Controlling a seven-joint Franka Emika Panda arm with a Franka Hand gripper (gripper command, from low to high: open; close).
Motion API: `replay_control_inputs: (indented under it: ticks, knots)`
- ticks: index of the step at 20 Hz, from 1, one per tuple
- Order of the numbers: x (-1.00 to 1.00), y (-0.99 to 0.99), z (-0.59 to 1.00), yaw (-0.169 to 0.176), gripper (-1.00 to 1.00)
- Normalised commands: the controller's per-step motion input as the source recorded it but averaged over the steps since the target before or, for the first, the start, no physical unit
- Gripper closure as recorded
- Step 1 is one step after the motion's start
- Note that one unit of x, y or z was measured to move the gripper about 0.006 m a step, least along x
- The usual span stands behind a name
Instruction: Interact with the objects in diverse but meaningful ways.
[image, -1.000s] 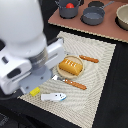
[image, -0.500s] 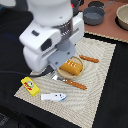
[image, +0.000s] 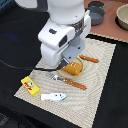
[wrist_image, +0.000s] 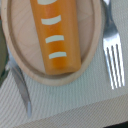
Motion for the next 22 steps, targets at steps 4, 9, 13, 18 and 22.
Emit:
replay_control_inputs:
  ticks: [4, 9, 13, 18, 22]
  knots:
    - [0.37, 0.21, 0.0, 0.0, -1.0]
    - [0.41, 0.19, -0.04, 0.0, -1.0]
    - [0.43, 0.1, -0.1, 0.0, -1.0]
    - [0.36, 0.05, -0.15, 0.0, -1.0]
    - [0.17, -0.04, -0.21, 0.0, -1.0]
